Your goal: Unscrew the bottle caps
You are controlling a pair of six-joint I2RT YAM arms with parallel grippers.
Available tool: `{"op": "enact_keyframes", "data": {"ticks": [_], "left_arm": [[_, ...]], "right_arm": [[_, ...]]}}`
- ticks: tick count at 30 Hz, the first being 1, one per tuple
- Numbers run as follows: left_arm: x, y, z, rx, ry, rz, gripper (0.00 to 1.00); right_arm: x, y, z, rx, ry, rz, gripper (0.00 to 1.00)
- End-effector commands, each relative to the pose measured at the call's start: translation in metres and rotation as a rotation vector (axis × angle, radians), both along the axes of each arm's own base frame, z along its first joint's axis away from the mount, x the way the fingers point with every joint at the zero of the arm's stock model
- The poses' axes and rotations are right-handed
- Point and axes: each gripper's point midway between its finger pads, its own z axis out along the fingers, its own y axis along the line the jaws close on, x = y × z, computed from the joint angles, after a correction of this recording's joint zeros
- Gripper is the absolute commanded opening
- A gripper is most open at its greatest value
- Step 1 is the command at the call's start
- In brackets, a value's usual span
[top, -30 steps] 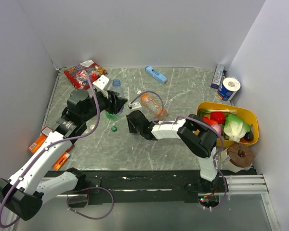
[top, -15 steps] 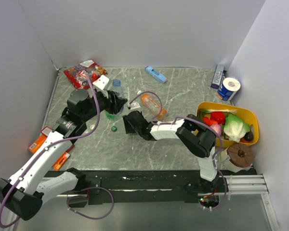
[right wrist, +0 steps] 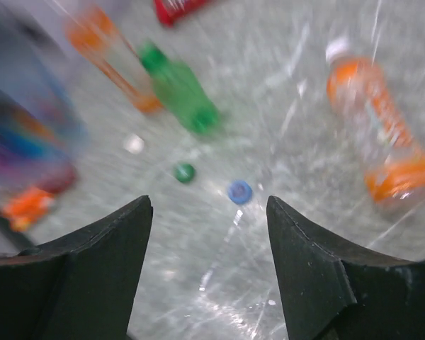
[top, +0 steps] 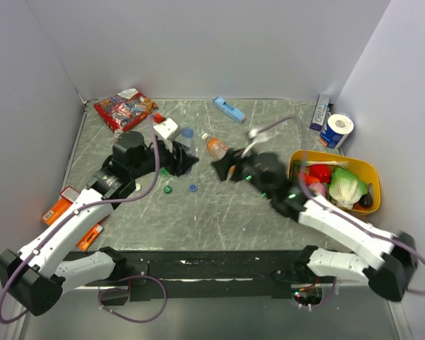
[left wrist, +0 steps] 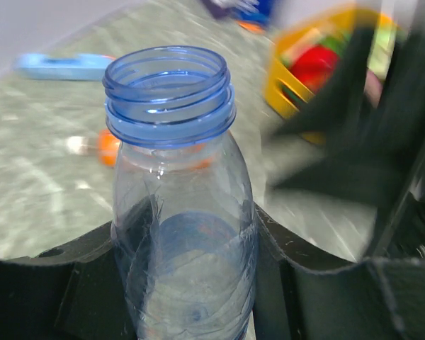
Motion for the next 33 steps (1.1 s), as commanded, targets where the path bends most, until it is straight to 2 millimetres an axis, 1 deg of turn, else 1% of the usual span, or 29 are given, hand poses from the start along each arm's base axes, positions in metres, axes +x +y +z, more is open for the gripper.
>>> {"op": "enact_keyframes", "data": {"ticks": [1,2,3,4,5,6,7,9,10,11,14,18,23,28,33], "left_arm": [[-0.040,-0.038,0.001,0.027,-0.029,-0.244,0.53],[-0.043,-0.042,-0.001,0.037,-0.020,-0.262,0.53],[-0.047,-0.051,-0.009,0.054,0.007,-0.284,0.53],[-0.049,-0.053,-0.017,0.087,0.007,-0.300,0.53],[-0.050,-0.056,-0.018,0.094,0.012,-0.311,0.53],[-0.053,-0.062,-0.024,0.103,0.028,-0.328,0.53],[-0.055,-0.064,-0.027,0.107,0.037,-0.337,0.53],[-0.060,-0.071,-0.032,0.116,0.049,-0.360,0.53],[-0.061,-0.072,-0.033,0.118,0.052,-0.362,0.53],[-0.061,-0.073,-0.035,0.122,0.056,-0.361,0.53],[-0.061,-0.075,-0.039,0.137,0.064,-0.356,0.53],[-0.063,-0.078,-0.042,0.143,0.073,-0.367,0.53],[-0.066,-0.082,-0.047,0.152,0.085,-0.381,0.53],[-0.070,-0.086,-0.050,0.161,0.088,-0.388,0.52],[-0.067,-0.084,-0.046,0.154,0.067,-0.365,0.52]], "right_arm": [[-0.009,-0.042,0.065,0.136,0.080,0.060,0.73],[-0.012,-0.050,0.069,0.140,0.104,0.071,0.73],[-0.016,-0.055,0.094,0.180,0.084,0.123,0.74],[-0.020,-0.056,0.102,0.174,0.081,0.147,0.74],[-0.027,-0.056,0.103,0.159,0.106,0.173,0.74],[-0.028,-0.054,0.119,0.151,0.087,0.199,0.74],[-0.035,-0.049,0.123,0.155,0.098,0.246,0.74],[-0.040,-0.045,0.132,0.162,0.103,0.282,0.72],[-0.047,-0.041,0.135,0.176,0.107,0.327,0.72],[-0.049,-0.039,0.138,0.186,0.105,0.344,0.72],[-0.055,-0.033,0.135,0.183,0.131,0.388,0.70],[-0.053,-0.027,0.125,0.179,0.157,0.409,0.69],[-0.053,-0.016,0.119,0.179,0.177,0.434,0.66],[-0.048,-0.007,0.112,0.164,0.194,0.436,0.64],[-0.042,-0.002,0.097,0.161,0.229,0.424,0.62]]}}
